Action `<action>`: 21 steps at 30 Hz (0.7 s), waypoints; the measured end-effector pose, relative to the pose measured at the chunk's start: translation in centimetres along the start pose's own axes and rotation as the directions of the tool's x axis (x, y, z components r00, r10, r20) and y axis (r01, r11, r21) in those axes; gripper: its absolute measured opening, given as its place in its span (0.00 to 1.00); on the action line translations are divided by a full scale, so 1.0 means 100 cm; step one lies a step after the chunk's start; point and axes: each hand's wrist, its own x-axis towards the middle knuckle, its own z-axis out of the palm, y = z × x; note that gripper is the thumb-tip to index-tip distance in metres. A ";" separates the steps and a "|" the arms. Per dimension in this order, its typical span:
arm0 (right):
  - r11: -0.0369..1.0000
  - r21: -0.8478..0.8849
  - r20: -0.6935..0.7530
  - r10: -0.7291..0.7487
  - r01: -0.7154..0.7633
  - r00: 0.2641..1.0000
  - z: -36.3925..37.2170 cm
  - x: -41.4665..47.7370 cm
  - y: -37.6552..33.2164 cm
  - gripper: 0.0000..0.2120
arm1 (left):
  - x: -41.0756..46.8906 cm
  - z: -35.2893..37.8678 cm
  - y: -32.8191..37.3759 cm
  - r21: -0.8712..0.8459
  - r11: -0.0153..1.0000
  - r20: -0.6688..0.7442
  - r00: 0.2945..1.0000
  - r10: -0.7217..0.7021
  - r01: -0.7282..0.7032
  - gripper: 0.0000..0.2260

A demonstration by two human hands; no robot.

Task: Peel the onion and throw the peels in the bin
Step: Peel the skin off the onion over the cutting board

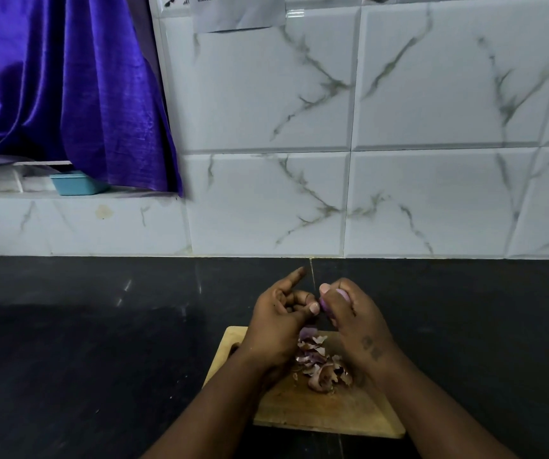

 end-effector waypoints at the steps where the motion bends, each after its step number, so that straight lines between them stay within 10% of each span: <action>1: 0.999 -0.036 -0.028 -0.032 0.031 0.999 0.001 -0.001 -0.001 0.13 | 0.001 0.002 -0.001 -0.030 1.000 -0.018 1.000 -0.007 0.006 0.30; 8: 0.913 -0.380 -0.113 -0.203 0.146 0.973 0.002 0.003 0.009 0.12 | -0.001 0.010 -0.001 -0.202 0.977 -0.049 0.996 -0.078 0.067 0.25; 12: 1.000 -0.001 -0.101 0.023 -0.024 0.995 0.004 0.004 0.003 0.15 | -0.004 0.011 -0.002 -0.230 0.973 -0.053 0.998 -0.032 0.019 0.21; 16: 0.927 0.242 0.121 0.266 -0.288 0.956 -0.010 0.003 0.007 0.21 | -0.006 0.010 -0.003 0.169 0.978 -0.200 0.967 0.159 -0.126 0.16; 21: 0.785 0.480 0.229 0.318 -0.391 0.920 -0.017 0.007 0.008 0.21 | -0.006 0.009 -0.002 0.280 0.943 -0.230 0.942 0.246 -0.179 0.12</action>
